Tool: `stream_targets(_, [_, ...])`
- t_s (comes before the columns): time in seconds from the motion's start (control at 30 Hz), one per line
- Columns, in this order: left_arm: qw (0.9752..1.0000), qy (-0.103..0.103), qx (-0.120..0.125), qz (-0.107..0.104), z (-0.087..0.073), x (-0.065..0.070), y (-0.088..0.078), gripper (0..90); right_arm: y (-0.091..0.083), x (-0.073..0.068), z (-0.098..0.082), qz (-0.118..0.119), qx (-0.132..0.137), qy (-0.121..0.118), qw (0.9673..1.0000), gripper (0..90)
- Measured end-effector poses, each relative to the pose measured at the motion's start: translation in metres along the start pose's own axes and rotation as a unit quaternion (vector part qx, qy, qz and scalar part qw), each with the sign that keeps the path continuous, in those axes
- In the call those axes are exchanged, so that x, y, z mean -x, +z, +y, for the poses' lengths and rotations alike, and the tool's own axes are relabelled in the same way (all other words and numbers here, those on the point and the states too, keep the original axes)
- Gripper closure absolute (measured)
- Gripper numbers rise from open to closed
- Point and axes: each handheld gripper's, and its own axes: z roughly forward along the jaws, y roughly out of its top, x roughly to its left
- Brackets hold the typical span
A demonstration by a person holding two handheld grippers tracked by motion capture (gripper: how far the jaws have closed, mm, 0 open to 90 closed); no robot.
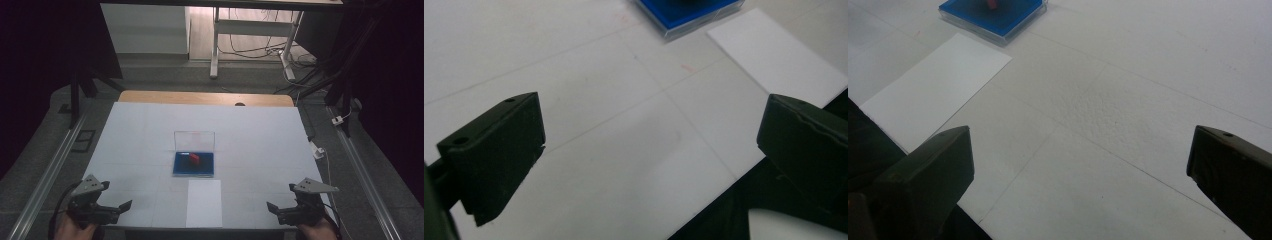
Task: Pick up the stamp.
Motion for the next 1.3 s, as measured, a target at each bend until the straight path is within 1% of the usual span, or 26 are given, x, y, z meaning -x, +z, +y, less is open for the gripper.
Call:
stream_targets(0.07, [0.9999, 0.001, 0.006, -0.012, 0.001, 0.000, 0.002, 0.0, 0.001, -0.001, 0.000, 0.001, -0.002, -0.001, 1.0000, 0.0])
stream_targets(0.13, [0.9997, -0.003, 0.001, -0.026, 0.003, -0.001, 0.005, 0.0, 0.001, -0.001, 0.000, 0.002, -0.002, -0.003, 1.0000, 0.0])
stream_targets(0.2, [0.9995, -0.003, -0.003, -0.030, 0.005, 0.000, 0.007, 0.0, 0.001, -0.001, 0.000, 0.002, -0.002, -0.003, 1.0000, 0.0])
stream_targets(0.33, [0.9994, 0.009, 0.008, -0.032, 0.010, 0.002, 0.012, 0.0, 0.001, 0.000, 0.000, 0.003, -0.002, -0.002, 1.0000, 0.0])
stream_targets(0.4, [0.9993, 0.023, 0.013, -0.028, 0.013, 0.003, 0.015, 0.0, 0.001, -0.001, 0.000, 0.003, -0.004, -0.004, 1.0000, 0.0])
stream_targets(0.47, [0.9990, 0.032, 0.018, -0.024, 0.016, 0.004, 0.018, 0.0, 0.001, 0.000, 0.000, 0.003, -0.005, -0.003, 1.0000, 0.0])
stream_targets(0.5, [0.9989, 0.035, 0.020, -0.025, 0.018, 0.004, 0.020, 0.0, 0.001, 0.000, 0.000, 0.003, -0.005, -0.003, 1.0000, 0.0])
stream_targets(0.57, [0.9987, 0.033, 0.026, -0.029, 0.020, 0.004, 0.022, 0.0, 0.001, 0.000, 0.000, 0.003, -0.003, -0.002, 1.0000, 0.0])
stream_targets(0.67, [0.9986, 0.029, 0.023, -0.038, 0.025, 0.004, 0.028, 0.0, 0.001, 0.000, 0.000, 0.002, -0.005, -0.002, 1.0000, 0.0])
stream_targets(0.87, [0.9978, 0.041, 0.022, -0.048, 0.037, 0.008, 0.041, 0.0, 0.001, -0.001, 0.001, 0.001, -0.007, -0.005, 1.0000, 0.0])
stream_targets(1.0, [0.9976, 0.054, 0.017, -0.041, 0.045, 0.011, 0.051, 0.0, 0.002, -0.001, 0.001, 0.001, -0.007, -0.004, 1.0000, 0.0])
stream_targets(1.1, [0.9970, 0.059, 0.015, -0.049, 0.051, 0.012, 0.060, 0.0, 0.002, -0.001, 0.001, 0.000, -0.007, -0.004, 1.0000, 0.0])
stream_targets(1.2, [0.9965, 0.065, 0.010, -0.052, 0.059, 0.013, 0.069, 0.0, 0.001, 0.000, 0.001, 0.000, -0.007, -0.004, 1.0000, 0.0])
stream_targets(1.3, [0.9963, 0.071, 0.006, -0.048, 0.065, 0.014, 0.077, 0.0, 0.001, 0.000, 0.001, 0.000, -0.007, -0.003, 1.0000, 0.0])
